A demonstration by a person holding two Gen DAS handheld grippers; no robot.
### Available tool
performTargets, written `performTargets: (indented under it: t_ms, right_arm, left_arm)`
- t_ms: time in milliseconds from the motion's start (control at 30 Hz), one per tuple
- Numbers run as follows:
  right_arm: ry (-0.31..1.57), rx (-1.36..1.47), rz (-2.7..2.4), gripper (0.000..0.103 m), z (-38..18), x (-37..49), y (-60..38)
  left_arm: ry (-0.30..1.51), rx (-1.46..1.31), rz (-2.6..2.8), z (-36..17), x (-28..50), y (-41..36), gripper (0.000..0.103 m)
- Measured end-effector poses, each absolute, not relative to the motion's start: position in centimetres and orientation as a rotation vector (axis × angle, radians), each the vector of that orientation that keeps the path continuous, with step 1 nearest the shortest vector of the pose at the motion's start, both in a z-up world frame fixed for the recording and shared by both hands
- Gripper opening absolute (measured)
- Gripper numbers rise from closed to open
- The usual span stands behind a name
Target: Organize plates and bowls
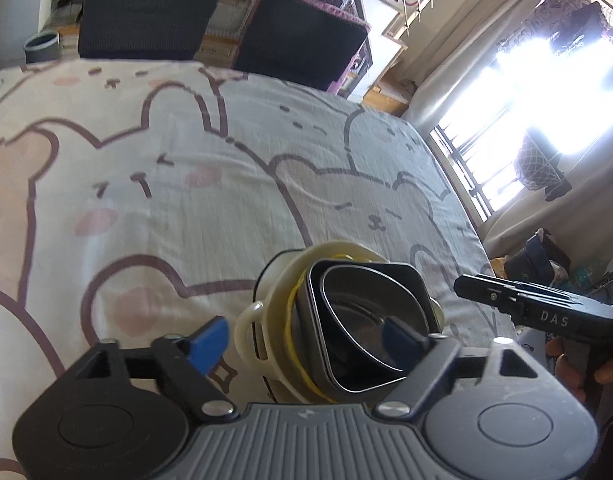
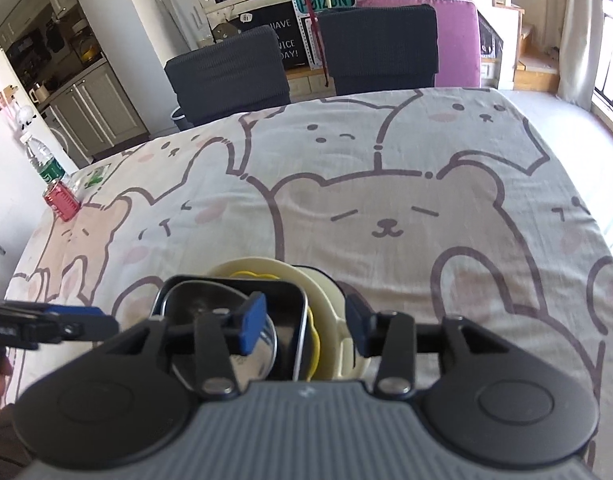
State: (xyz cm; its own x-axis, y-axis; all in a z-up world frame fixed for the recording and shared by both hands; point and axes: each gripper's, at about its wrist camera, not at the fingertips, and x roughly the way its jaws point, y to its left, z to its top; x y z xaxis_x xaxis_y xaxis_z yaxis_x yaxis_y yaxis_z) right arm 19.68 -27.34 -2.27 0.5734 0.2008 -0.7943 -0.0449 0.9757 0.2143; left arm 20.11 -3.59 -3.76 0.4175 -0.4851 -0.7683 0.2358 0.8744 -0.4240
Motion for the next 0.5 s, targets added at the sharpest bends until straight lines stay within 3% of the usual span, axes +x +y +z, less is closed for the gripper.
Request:
performTargets:
  t_ms: [267,500]
  right_arm:
    - [0.885,0.111,0.138,0.077,-0.8,18.4,-26.1]
    - [0.810,0.086,0.144,0.095,1.0,16.5,-24.4]
  left_arm:
    - [1.027,-0.269,-0.425,-2.2,19.1,-3.0,0.103]
    - [0.963,-0.240,-0.359,-0.4,16.6,-1.6,0.103]
